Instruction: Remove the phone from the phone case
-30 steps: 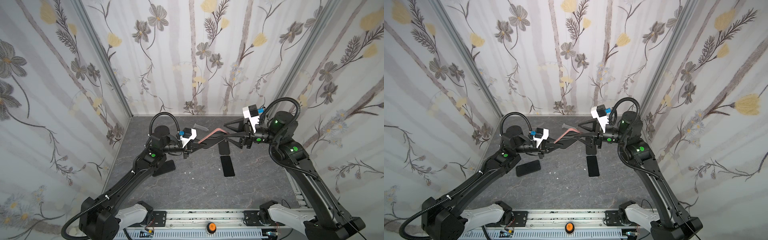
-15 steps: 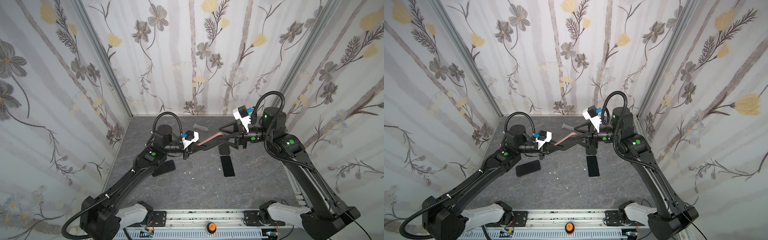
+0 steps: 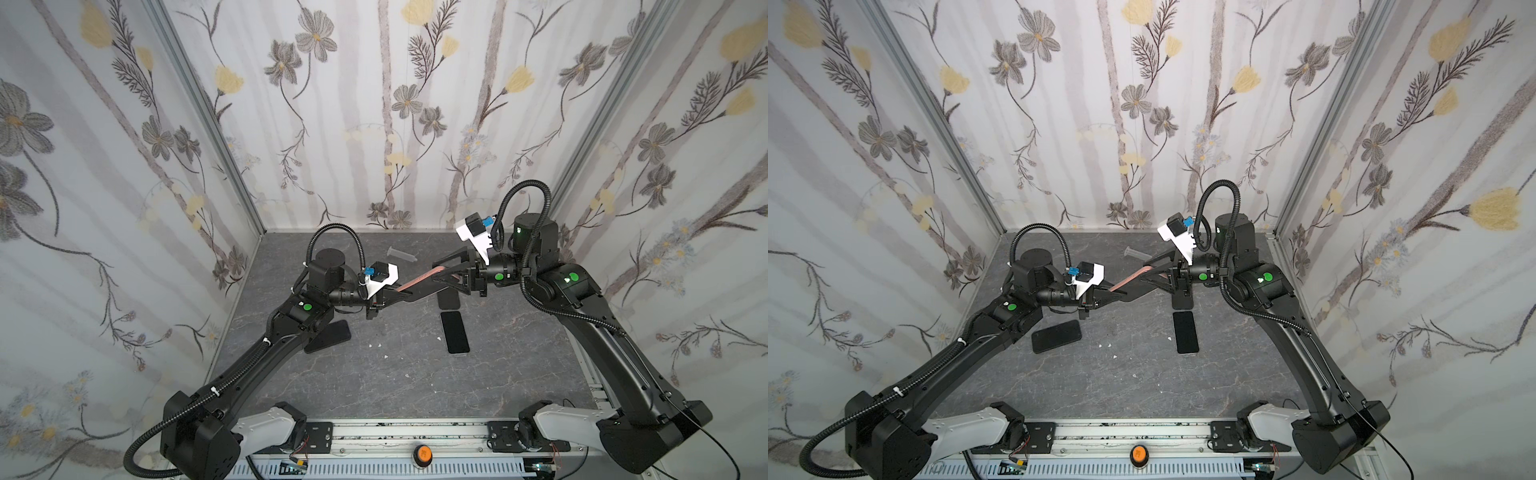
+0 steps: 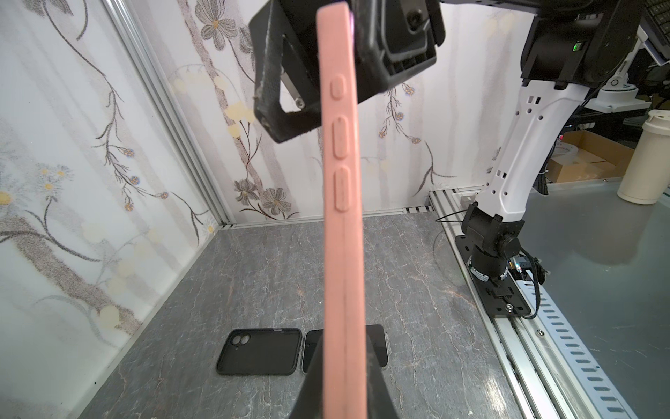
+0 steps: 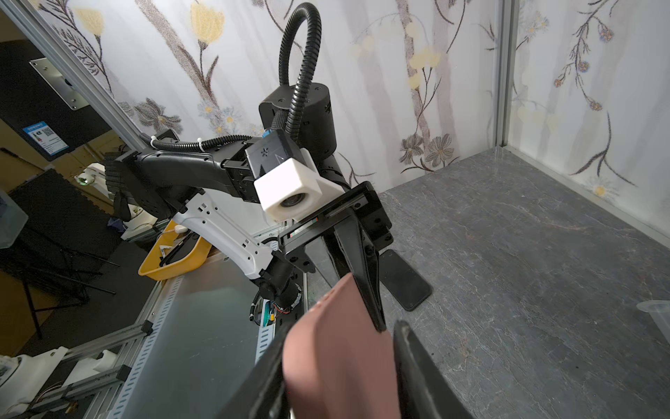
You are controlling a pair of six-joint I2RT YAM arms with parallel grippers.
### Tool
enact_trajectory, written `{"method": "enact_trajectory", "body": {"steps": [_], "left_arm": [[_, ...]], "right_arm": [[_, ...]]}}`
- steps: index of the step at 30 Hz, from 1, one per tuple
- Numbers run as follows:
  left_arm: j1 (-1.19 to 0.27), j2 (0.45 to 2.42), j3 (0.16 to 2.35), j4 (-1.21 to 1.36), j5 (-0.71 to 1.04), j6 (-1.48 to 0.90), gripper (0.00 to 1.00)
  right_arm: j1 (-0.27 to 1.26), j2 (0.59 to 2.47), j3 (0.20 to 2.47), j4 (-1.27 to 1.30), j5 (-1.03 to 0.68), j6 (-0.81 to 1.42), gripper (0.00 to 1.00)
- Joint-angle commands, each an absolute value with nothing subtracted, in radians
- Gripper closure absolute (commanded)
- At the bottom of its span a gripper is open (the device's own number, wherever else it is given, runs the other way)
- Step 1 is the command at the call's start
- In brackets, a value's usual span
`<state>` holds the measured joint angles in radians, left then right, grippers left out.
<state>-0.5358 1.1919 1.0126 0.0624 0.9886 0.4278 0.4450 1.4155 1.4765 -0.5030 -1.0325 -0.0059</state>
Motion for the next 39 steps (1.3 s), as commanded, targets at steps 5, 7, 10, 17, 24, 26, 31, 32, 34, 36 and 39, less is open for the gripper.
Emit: {"method": "enact_trajectory", "body": {"steps": [5,7,10,17,24,26,31,32,34,36,39], "left_arm": [[-0.536,1.187,1.012,0.092,0.984,0.465,1.00],[-0.535,1.184,1.012,0.089,0.968,0.473,1.00],[-0.535,1.184,1.014,0.083,0.940,0.496,1.00],[-0.536,1.191,1.036,0.065,0.876,0.542,1.00],[-0.536,1.192,1.043,0.050,0.803,0.590,1.00],[-0.535,1.188,1.042,0.045,0.786,0.600,1.00],[-0.535,1.177,1.040,0.037,0.750,0.625,1.00],[-0.535,1.175,1.039,0.035,0.742,0.631,1.00],[-0.536,1.173,1.039,0.032,0.733,0.637,1.00],[-0.536,1.166,1.036,0.030,0.729,0.639,1.00],[-0.535,1.156,1.032,0.029,0.719,0.643,1.00]], "right_arm": [[0.445,1.437,1.482,-0.460,-1.091,0.072,0.63],[0.446,1.441,1.480,-0.447,-1.096,0.102,0.64],[0.445,1.445,1.471,-0.416,-1.097,0.167,0.64],[0.446,1.460,1.462,-0.408,-1.062,0.242,0.65],[0.446,1.465,1.443,-0.408,-1.016,0.280,0.63],[0.446,1.465,1.434,-0.399,-1.009,0.296,0.63],[0.446,1.469,1.419,-0.359,-1.008,0.344,0.60],[0.445,1.472,1.419,-0.358,-1.005,0.349,0.59],[0.444,1.477,1.420,-0.354,-0.999,0.359,0.60],[0.444,1.477,1.415,-0.339,-0.994,0.377,0.60],[0.442,1.477,1.410,-0.314,-0.981,0.406,0.60]]}}
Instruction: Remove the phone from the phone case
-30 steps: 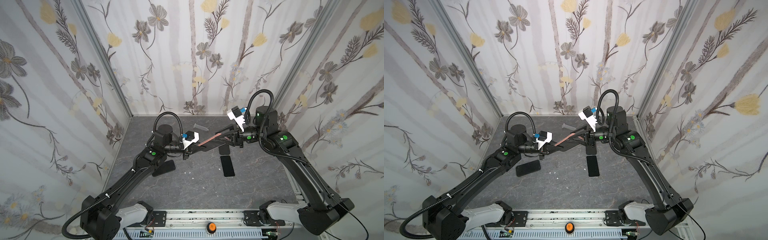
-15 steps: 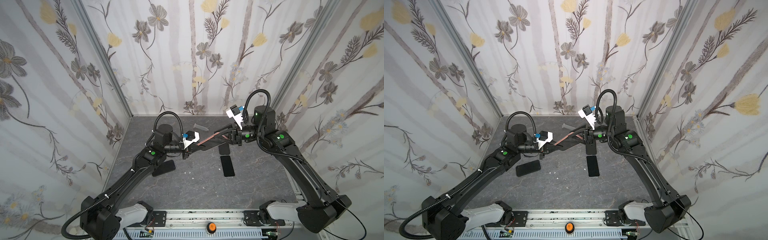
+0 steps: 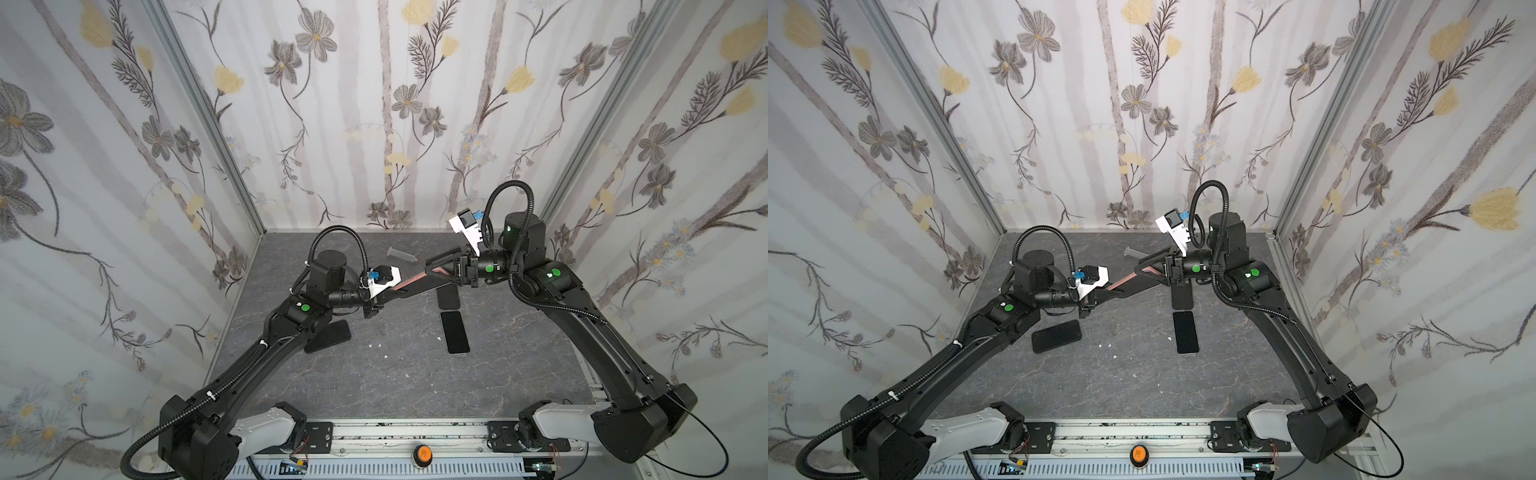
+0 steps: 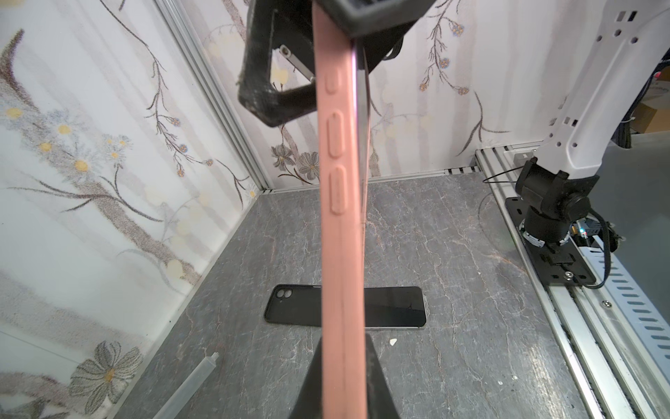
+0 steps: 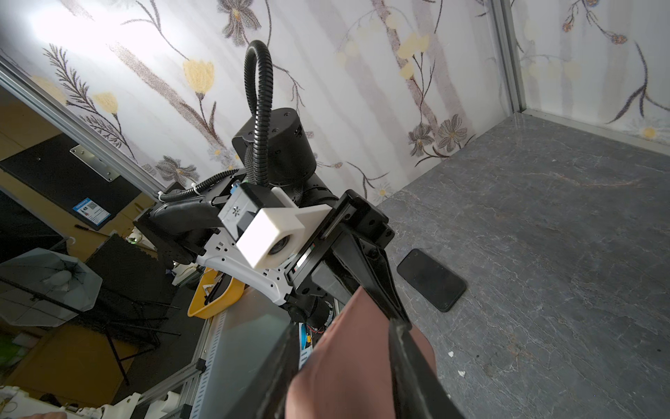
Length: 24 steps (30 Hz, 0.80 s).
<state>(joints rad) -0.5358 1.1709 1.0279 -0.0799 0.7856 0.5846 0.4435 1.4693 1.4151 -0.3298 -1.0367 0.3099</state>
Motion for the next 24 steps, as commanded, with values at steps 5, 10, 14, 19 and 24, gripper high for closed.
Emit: {"method": "enact_trajectory", "body": {"steps": [5,10,14,19,24], "left_arm": [[-0.534,1.146,1.021,0.028,0.724,0.642,1.00],[-0.535,1.130,1.001,0.028,0.738,0.628,1.00],[-0.533,1.108,0.983,0.029,0.745,0.602,1.00],[-0.519,1.098,0.975,0.077,0.798,0.459,1.00],[-0.473,1.069,0.870,0.473,0.797,0.024,1.00]], "right_arm": [[0.435,1.472,1.411,-0.233,-0.938,0.459,0.54],[0.422,1.434,1.404,-0.091,-0.840,0.501,0.28],[0.388,1.367,1.364,-0.058,-0.695,0.466,0.22],[0.340,1.252,1.210,0.055,-0.598,0.451,0.21],[0.328,1.159,1.065,0.190,-0.595,0.439,0.22]]}}
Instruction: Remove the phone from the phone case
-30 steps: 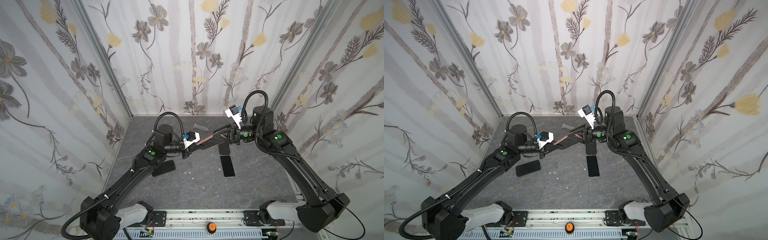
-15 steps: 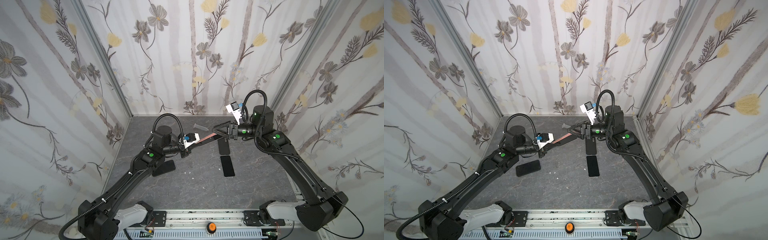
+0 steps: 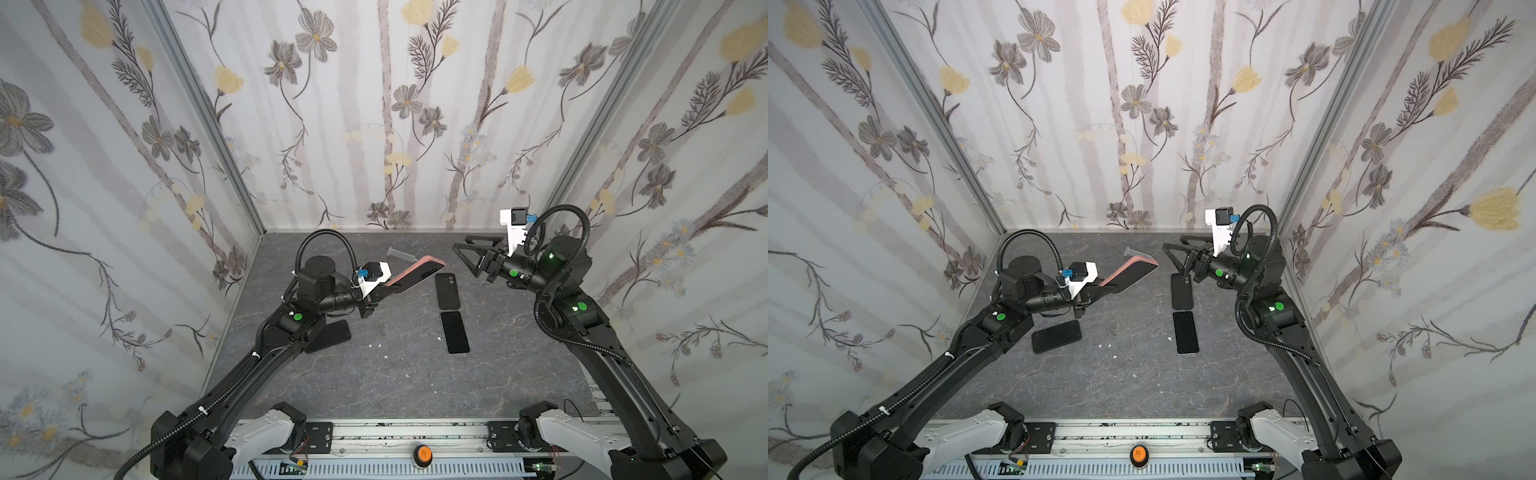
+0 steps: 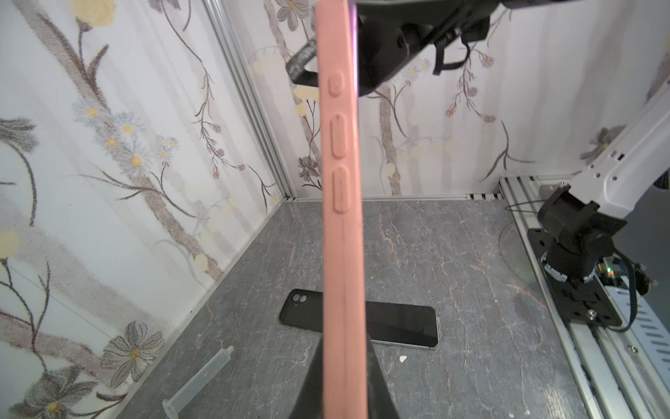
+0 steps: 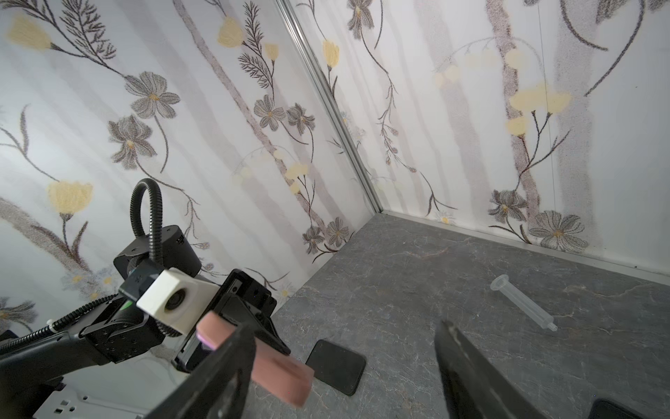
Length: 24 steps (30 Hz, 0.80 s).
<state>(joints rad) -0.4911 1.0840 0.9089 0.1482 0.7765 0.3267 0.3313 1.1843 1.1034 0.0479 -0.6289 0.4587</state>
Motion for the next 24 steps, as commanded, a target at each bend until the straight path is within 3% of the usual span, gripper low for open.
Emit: {"method": "enact_trajectory", "body": {"steps": [1,11,20,24], "left_arm": [[-0.467,1.070,0.860,0.541,0.794,-0.057,1.00],[-0.471,1.179,0.917,0.953,0.872,-0.638,1.00],[-0.504,1.187,0.936,1.011,0.917,-0.703,1.00],[-0.517,1.195,0.935,1.022,0.923,-0.707,1.00]], "right_arm": [[0.327,1.147,1.043,0.215,-0.604,0.429,0.22],[0.428,1.229,0.989,0.424,-0.882,0.399,0.31],[0.513,1.322,1.074,0.437,-0.974,0.358,0.37],[0.531,1.343,1.098,0.431,-0.971,0.340,0.45]]}}
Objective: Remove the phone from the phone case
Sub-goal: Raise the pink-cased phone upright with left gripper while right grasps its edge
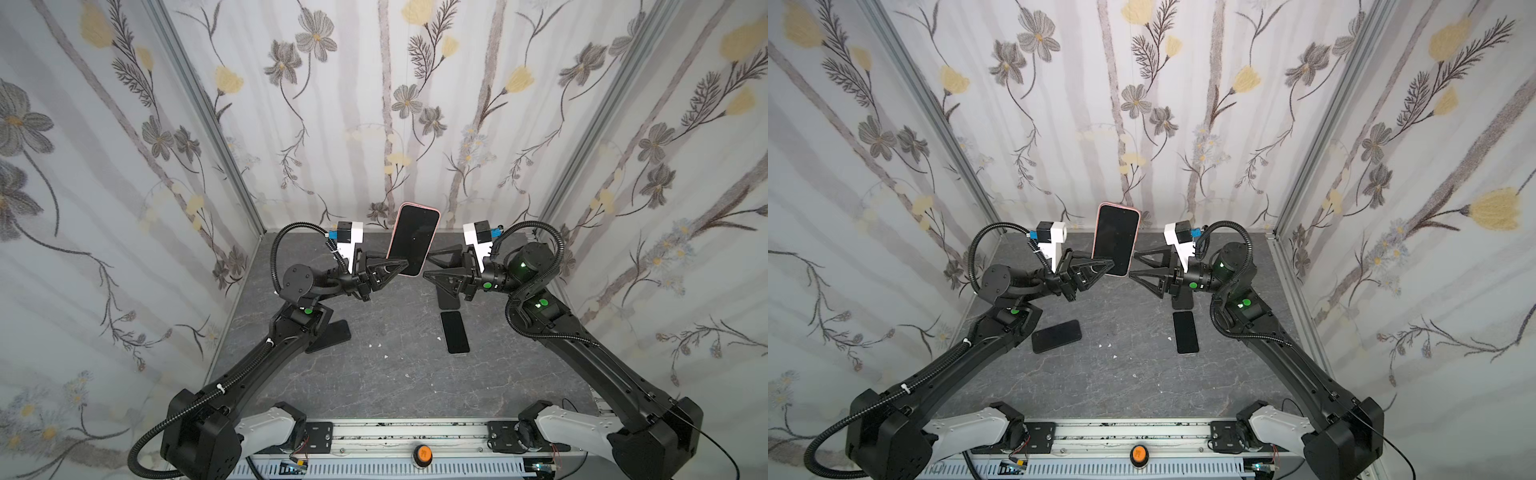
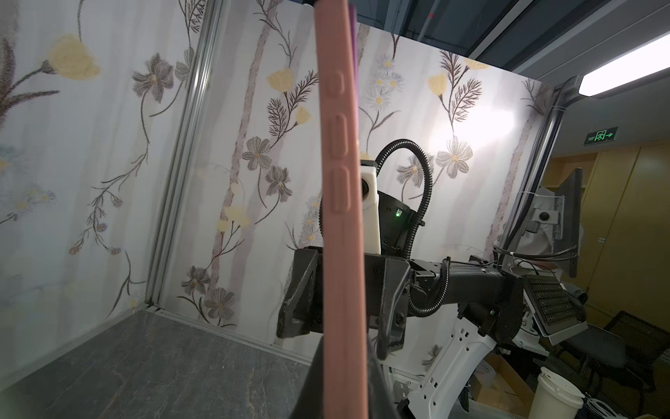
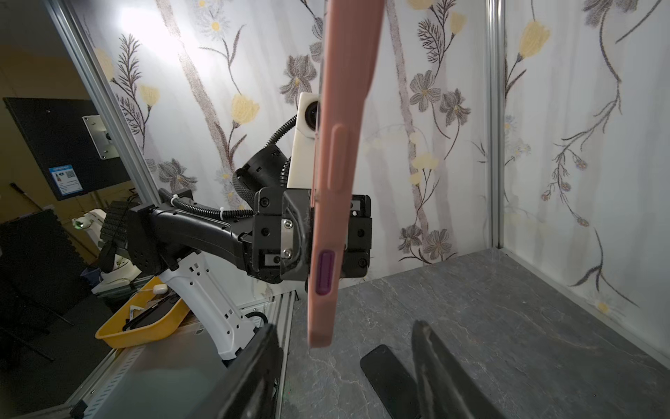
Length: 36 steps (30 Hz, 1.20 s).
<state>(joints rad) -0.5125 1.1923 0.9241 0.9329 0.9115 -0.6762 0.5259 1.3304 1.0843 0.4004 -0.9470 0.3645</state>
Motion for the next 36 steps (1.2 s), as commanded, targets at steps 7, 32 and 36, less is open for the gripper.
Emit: {"method": "enact_trajectory", "body": {"steps": [7,32,36], "left_arm": [[-0.531,1.207,0.943,1.032,0.925,-0.715,1.00],[-0.552,1.232,0.941,1.037,0.988,-0.706,1.00],[-0.552,1.237,0.936,1.037,0.988,-0.701,1.00]], "right_arm": [[0.553,1.366,1.113,0.437,-0.996,0.327,0.57],[0.586,1.396,1.164,0.344,-1.015,0.284,0.77],[0.588,1.396,1.167,0.347,-1.015,0.285,0.84]]}}
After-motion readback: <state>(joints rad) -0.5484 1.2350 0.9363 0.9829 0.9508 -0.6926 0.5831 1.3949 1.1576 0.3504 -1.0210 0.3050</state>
